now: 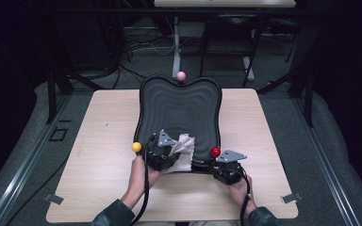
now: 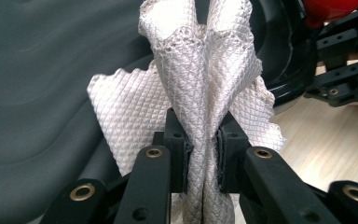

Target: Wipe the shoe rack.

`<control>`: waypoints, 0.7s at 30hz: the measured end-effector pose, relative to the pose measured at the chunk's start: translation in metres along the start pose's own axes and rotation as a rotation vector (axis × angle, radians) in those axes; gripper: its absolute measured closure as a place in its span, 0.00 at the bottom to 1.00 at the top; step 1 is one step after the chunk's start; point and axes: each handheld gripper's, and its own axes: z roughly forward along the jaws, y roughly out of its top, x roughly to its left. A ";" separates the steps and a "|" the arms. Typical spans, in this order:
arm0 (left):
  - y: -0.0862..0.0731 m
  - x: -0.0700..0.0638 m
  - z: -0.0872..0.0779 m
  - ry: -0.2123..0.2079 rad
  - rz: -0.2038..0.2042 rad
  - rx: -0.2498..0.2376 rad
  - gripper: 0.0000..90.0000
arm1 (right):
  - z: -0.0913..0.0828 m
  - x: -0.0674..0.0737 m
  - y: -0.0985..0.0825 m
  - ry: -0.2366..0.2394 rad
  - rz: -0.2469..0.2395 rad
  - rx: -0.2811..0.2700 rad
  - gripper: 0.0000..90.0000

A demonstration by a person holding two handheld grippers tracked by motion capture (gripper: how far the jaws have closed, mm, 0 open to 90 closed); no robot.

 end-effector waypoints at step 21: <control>-0.031 0.033 -0.039 0.078 -0.064 -0.010 0.86 | 0.000 0.001 0.000 -0.005 0.004 -0.005 0.82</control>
